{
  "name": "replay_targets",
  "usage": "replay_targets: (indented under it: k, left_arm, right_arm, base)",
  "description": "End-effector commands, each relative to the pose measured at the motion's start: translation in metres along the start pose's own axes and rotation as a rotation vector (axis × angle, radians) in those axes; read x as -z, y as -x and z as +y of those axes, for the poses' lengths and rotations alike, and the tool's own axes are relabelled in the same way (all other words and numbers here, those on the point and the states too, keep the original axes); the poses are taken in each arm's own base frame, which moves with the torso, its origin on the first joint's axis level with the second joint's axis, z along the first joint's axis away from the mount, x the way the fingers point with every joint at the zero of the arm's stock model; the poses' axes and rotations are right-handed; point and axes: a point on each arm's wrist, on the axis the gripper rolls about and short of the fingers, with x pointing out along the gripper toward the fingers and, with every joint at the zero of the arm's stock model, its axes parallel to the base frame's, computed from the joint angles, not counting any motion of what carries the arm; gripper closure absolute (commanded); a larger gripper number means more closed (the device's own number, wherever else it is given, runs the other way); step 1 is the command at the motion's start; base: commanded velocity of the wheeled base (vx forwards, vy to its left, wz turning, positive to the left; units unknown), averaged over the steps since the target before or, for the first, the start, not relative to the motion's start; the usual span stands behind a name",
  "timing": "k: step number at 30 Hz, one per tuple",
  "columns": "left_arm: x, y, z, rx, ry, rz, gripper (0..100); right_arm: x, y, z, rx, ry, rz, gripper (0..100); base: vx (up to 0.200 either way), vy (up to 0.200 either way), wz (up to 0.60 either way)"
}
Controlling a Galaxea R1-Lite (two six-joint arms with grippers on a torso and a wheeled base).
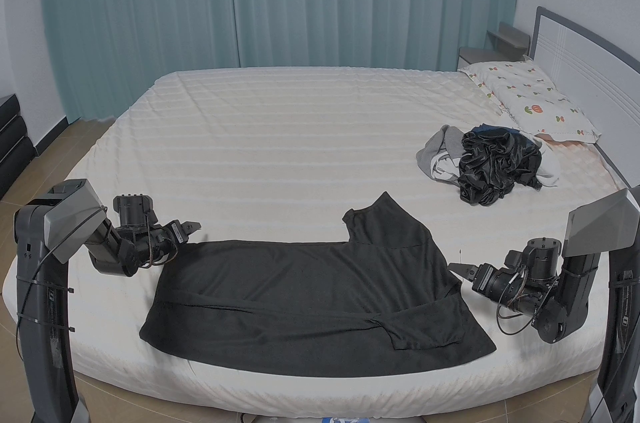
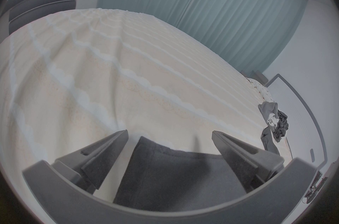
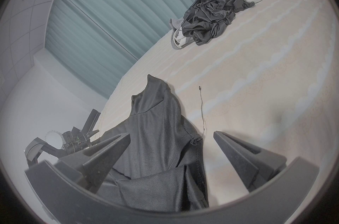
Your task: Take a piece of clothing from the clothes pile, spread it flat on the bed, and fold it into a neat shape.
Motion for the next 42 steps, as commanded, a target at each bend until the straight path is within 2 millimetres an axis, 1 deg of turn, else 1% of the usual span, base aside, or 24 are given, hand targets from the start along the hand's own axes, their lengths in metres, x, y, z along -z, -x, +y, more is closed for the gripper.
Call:
replay_targets:
  k: [1, 4, 5, 7, 8, 9, 12, 14, 16, 20, 22, 24, 27, 29, 31, 33, 34, 36, 38, 40, 42]
  left_arm:
    - [0.002, 0.007, -0.001, -0.005, 0.001, 0.012, 0]
    - [0.004, 0.01, -0.001, -0.007, 0.002, 0.019, 0]
    - [0.004, 0.01, -0.001, -0.007, 0.004, 0.017, 100]
    - [0.004, 0.011, -0.001, -0.007, 0.004, 0.017, 100]
    - [0.004, 0.012, 0.0, -0.008, 0.003, 0.017, 100]
    - [0.004, 0.012, 0.0, -0.008, 0.004, 0.015, 100]
    - [0.002, 0.016, -0.001, -0.004, 0.001, -0.003, 100]
    - [0.001, 0.02, -0.003, 0.004, 0.0, -0.018, 100]
    - [0.0, 0.024, -0.004, 0.01, -0.001, -0.031, 100]
    - [-0.007, 0.031, -0.005, 0.014, -0.001, -0.06, 100]
    - [-0.008, 0.032, -0.002, 0.006, 0.003, -0.065, 100]
    - [-0.01, 0.033, 0.003, -0.009, 0.007, -0.071, 100]
    - [-0.013, 0.036, 0.009, -0.022, 0.012, -0.076, 100]
    - [-0.015, 0.037, 0.012, -0.027, 0.016, -0.081, 100]
    - [-0.017, 0.04, 0.011, -0.025, 0.017, -0.085, 100]
    - [-0.016, 0.043, 0.01, -0.023, 0.016, -0.082, 100]
    - [-0.014, 0.049, 0.007, -0.014, 0.015, -0.071, 100]
    - [-0.012, 0.05, 0.005, -0.012, 0.014, -0.066, 100]
    - [-0.01, 0.05, 0.001, -0.004, 0.012, -0.061, 100]
    - [-0.01, 0.051, 0.001, -0.002, 0.014, -0.062, 100]
    - [-0.01, 0.051, 0.001, -0.003, 0.018, -0.059, 100]
  right_arm:
    - [0.0, 0.0, 0.0, -0.001, 0.0, 0.0, 0]
    - [-0.003, 0.0, 0.003, -0.012, 0.004, -0.016, 0]
    - [-0.007, 0.0, 0.004, -0.02, 0.01, -0.031, 0]
    - [-0.013, -0.001, 0.008, -0.037, 0.023, -0.059, 0]
    - [-0.019, -0.005, 0.012, -0.052, 0.032, -0.078, 0]
    - [-0.021, -0.006, 0.013, -0.056, 0.032, -0.083, 0]
    - [-0.032, -0.019, 0.016, -0.068, 0.053, -0.103, 0]
    - [-0.045, -0.033, 0.022, -0.08, 0.068, -0.122, 0]
    - [-0.054, -0.041, 0.028, -0.08, 0.068, -0.112, 0]
    - [-0.059, -0.067, 0.053, -0.081, 0.087, -0.074, 0]
    - [-0.058, -0.08, 0.063, -0.069, 0.108, -0.064, 0]
    - [-0.055, -0.092, 0.071, -0.047, 0.124, -0.054, 0]
    - [-0.052, -0.102, 0.079, -0.029, 0.14, -0.049, 0]
    - [-0.049, -0.109, 0.081, -0.03, 0.152, -0.041, 0]
    - [-0.05, -0.112, 0.081, -0.03, 0.169, -0.042, 0]
    - [-0.051, -0.114, 0.081, -0.028, 0.176, -0.041, 0]
    - [-0.051, -0.119, 0.08, -0.021, 0.184, -0.031, 0]
    - [-0.052, -0.122, 0.08, -0.018, 0.183, -0.028, 0]
    - [-0.055, -0.129, 0.078, -0.008, 0.179, -0.022, 0]
    - [-0.054, -0.136, 0.073, 0.002, 0.178, -0.018, 0]
    - [-0.059, -0.141, 0.069, 0.007, 0.187, -0.03, 0]
  base:
    - [0.0, 0.0, 0.0]
    - [0.0, 0.0, 0.0]
    - [0.0, 0.0, 0.0]
    - [0.0, 0.0, 0.0]
    - [0.0, 0.0, 0.0]
    - [0.0, 0.0, 0.0]
    - [0.0, 0.0, 0.0]
    - [0.0, 0.0, 0.0]
    - [0.0, 0.0, 0.0]
    - [0.0, 0.0, 0.0]
    - [0.0, 0.0, 0.0]
    - [0.0, 0.0, 0.0]
    - [0.0, 0.0, 0.0]
    - [0.0, 0.0, 0.0]
    - [0.0, 0.0, 0.0]
    - [0.0, 0.0, 0.0]
    - [0.0, 0.0, 0.0]
    - [0.0, 0.0, 0.0]
    - [0.0, 0.0, 0.0]
    - [0.0, 0.0, 0.0]
    - [0.0, 0.0, 0.0]
